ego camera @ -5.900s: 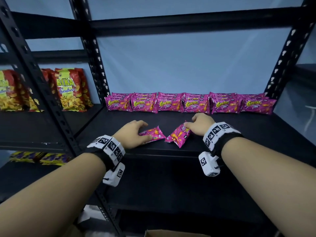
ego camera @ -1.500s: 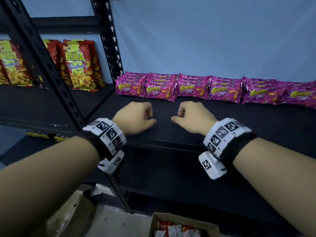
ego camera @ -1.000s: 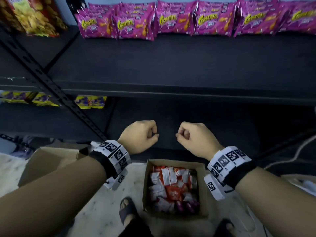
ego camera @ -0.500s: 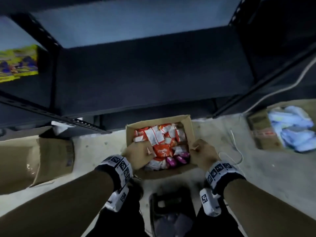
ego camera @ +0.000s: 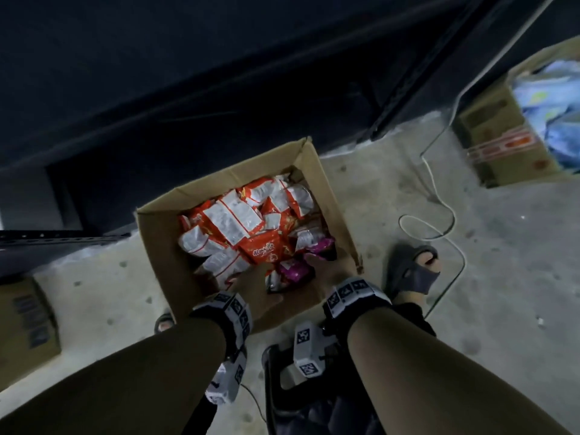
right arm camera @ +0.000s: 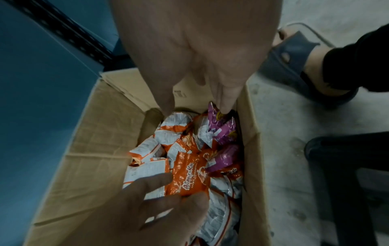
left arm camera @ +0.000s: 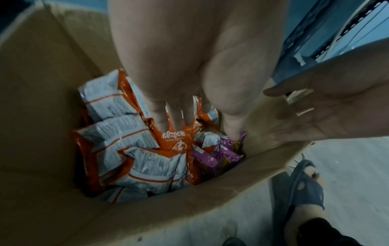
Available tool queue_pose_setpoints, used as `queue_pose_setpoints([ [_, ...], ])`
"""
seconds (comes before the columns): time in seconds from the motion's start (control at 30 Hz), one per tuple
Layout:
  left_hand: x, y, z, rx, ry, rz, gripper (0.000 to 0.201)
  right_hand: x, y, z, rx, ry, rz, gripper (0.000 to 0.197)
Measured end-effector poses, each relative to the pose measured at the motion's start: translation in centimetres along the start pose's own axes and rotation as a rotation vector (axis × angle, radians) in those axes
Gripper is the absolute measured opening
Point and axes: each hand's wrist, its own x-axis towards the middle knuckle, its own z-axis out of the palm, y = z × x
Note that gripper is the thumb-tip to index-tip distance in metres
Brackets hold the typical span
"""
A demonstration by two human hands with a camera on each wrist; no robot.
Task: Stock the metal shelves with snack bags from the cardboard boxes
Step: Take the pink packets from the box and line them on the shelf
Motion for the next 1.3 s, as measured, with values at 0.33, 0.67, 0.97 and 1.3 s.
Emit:
queue_pose_setpoints([
  [0.33, 11.5, -3.0, 5.5, 0.051, -0.012, 0.172, 0.071, 9.6, 1.6, 4.8, 0.021, -0.024, 0.12, 0.055],
  [0.67, 14.6, -4.0, 6.8, 0.121, -0.013, 0.189, 0.035, 10.8, 1.5, 5.0, -0.661, 0.014, -0.143, 0.057],
  [0.97, 14.5, -3.9, 5.1, 0.12, -0.106, 0.106, 0.027, 12.6, 1.6, 5.3, -0.349, 0.057, -0.002, 0.041],
  [1.3, 7.8, -3.0, -1.1, -0.114, 0.014, 0.068, 0.026, 7.0, -1.5, 2.3, -0.086, 0.177, -0.029, 0.016],
])
